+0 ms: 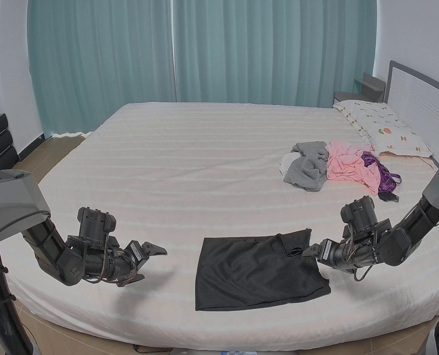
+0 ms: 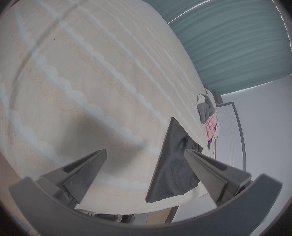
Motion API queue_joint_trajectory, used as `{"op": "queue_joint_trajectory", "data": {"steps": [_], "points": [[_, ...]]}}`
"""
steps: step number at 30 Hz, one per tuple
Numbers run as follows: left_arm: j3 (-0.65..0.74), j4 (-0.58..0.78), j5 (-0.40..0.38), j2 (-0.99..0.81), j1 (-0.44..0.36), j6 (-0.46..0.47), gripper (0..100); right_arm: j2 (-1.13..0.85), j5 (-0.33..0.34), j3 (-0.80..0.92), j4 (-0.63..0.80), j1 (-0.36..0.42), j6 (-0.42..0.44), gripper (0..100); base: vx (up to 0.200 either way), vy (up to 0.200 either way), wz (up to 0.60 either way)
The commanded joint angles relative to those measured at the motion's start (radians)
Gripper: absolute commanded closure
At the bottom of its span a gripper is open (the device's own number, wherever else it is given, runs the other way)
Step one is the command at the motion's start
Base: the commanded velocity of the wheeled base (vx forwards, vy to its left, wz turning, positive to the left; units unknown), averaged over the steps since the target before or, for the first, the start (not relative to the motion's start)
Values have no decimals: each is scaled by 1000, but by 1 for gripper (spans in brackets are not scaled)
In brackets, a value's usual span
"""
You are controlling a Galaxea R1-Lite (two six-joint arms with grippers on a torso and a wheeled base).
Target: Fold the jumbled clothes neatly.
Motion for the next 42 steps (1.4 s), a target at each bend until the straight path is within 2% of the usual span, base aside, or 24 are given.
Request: {"op": "queue_joint_trajectory", "data": {"steps": [1, 5, 6, 16, 29, 30, 35, 39, 42], "points": [[0, 0, 0, 5, -2, 2, 0, 51, 0, -3, 2, 26, 0, 0, 0, 0, 0], [0, 0, 2, 7, -3, 3, 0, 84, -3, 5, 3, 37, -3, 0, 0, 0, 0], [0, 0, 2, 7, -3, 3, 0, 82, -3, 5, 6, 37, -3, 100, 0, 0, 0], [0, 0, 2, 7, -3, 2, 0, 48, -12, 39, 35, 2, -14, 100, 0, 0, 0], [0, 0, 5, 7, -3, 2, 0, 18, -14, 73, 23, -4, -13, 100, 0, 0, 0], [0, 0, 5, 7, -3, 2, 0, 18, -12, 65, 22, -11, -11, 0, 0, 0, 0], [-1, 0, 5, 7, -3, 2, 0, -53, -11, 19, 20, -3, 26, 0, 0, 0, 0], [-1, 0, 3, 7, -2, 0, 0, -111, 0, -27, 34, 37, 76, 0, 0, 0, 0], [-1, 0, 3, 7, -2, 0, 0, -42, 2, -73, 42, 94, 99, 0, 0, 0, 0]]}}
